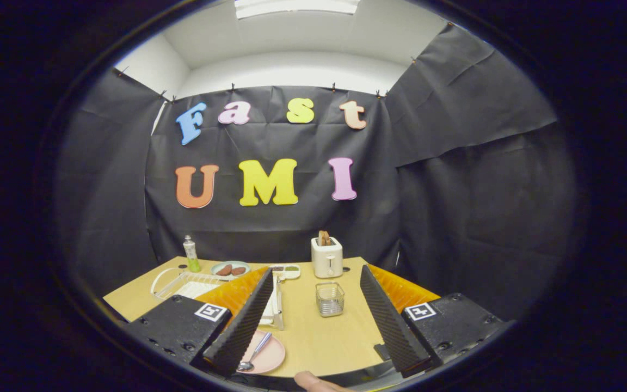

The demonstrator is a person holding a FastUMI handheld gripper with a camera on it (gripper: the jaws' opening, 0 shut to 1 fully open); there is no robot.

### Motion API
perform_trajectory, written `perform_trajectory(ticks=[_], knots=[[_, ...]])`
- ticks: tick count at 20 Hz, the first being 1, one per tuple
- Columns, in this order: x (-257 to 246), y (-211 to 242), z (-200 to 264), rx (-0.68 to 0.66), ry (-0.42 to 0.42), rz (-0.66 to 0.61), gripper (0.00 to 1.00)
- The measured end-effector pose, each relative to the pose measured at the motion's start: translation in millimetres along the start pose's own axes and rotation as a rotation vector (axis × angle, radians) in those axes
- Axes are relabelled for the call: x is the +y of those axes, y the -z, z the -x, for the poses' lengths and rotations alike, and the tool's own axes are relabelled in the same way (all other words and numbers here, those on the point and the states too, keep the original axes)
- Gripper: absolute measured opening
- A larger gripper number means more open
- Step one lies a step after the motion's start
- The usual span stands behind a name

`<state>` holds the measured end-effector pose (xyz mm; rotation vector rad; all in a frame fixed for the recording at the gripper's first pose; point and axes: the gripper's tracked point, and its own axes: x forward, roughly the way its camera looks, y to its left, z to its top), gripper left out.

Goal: Take the plate from the dish rack, then take the spoon from the basket and place it into the plate.

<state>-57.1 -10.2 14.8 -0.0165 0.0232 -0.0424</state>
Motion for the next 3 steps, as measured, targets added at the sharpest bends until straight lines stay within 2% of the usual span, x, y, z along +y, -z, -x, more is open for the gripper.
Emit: perform_trajectory(ticks=[3], knots=[[-3.2,-1.8,-0.4,-0.007,0.009,-0.005,1.0]])
